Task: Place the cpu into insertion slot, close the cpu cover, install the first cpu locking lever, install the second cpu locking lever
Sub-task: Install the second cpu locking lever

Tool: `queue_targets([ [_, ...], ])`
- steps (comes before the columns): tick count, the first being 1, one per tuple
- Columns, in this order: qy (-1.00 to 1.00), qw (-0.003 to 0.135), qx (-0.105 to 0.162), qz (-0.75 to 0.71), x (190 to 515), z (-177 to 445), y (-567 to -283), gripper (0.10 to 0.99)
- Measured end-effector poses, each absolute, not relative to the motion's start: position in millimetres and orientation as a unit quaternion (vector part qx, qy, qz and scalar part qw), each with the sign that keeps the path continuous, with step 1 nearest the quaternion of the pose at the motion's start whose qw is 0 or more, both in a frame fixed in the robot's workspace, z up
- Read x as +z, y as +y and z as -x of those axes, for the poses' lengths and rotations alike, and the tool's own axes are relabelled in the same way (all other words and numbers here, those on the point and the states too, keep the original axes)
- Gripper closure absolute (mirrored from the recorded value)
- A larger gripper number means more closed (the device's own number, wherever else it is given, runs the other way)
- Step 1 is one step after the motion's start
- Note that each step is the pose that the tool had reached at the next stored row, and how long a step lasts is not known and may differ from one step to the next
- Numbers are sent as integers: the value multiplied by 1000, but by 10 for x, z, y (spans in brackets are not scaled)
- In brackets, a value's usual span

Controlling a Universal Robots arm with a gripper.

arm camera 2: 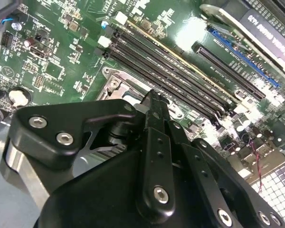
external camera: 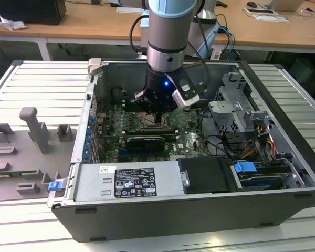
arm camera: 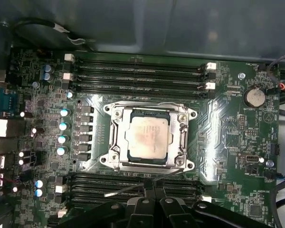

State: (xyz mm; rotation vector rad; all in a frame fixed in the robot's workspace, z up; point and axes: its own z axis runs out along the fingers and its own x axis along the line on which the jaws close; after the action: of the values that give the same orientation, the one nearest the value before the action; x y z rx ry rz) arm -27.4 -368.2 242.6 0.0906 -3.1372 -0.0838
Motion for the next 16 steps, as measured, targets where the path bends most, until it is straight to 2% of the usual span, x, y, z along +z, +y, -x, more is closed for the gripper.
queue_targets([
  [16, -999, 1, -38, -32, 2327, 516, -3711, 980],
])
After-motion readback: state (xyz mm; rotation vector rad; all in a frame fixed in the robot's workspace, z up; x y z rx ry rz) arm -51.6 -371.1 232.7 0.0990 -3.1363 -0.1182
